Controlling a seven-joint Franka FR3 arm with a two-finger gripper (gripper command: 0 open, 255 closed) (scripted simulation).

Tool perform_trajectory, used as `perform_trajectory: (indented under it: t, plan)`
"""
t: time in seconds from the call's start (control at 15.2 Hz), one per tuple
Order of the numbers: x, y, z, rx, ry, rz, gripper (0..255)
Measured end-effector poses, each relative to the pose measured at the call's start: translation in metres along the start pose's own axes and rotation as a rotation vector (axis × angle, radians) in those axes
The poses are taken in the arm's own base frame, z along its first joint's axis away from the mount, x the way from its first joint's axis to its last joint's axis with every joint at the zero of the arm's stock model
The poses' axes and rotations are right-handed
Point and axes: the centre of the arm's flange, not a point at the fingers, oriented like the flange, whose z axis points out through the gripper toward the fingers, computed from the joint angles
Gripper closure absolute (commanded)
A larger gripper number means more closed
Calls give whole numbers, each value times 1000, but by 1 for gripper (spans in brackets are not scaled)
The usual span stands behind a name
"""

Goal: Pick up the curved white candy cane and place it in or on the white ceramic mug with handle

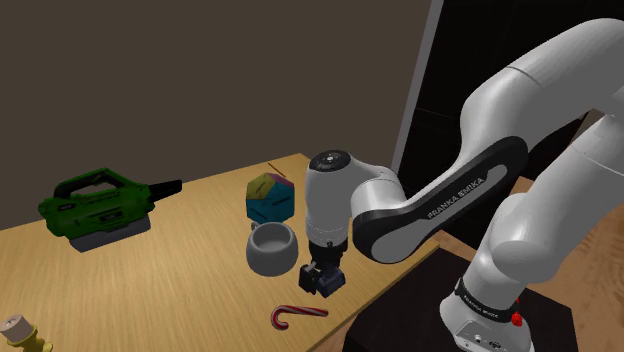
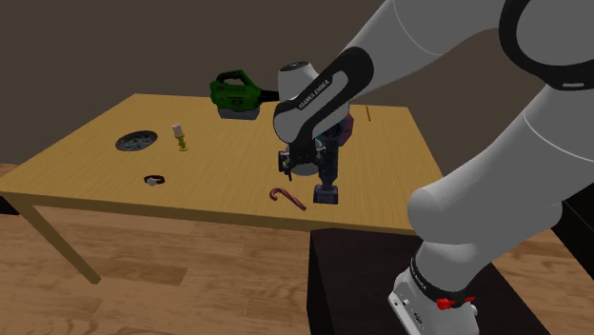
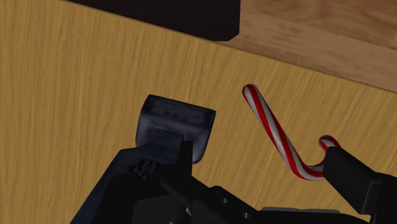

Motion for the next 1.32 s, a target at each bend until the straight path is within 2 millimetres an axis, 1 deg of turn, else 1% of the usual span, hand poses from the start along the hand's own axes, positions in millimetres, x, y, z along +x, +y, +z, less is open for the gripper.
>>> perform_trajectory:
  t: [0.07,0.13,0.73,0.79,0.86,0.99,1.12,1.25,1.32]
  plan:
    - [0,0,0,0,0,0,0]
    - [0,0,0,0,0,0,255]
    - [0,0,0,0,0,0,255]
    - [0,0,0,0,0,0,0]
    - [0,0,0,0,0,0,0]
    - [3,-2,14,18,23,-101,0]
    - [7,-8,30,48,66,-257,0]
    - [13,-16,52,82,110,-427,0]
    - [13,-18,61,97,135,-516,0]
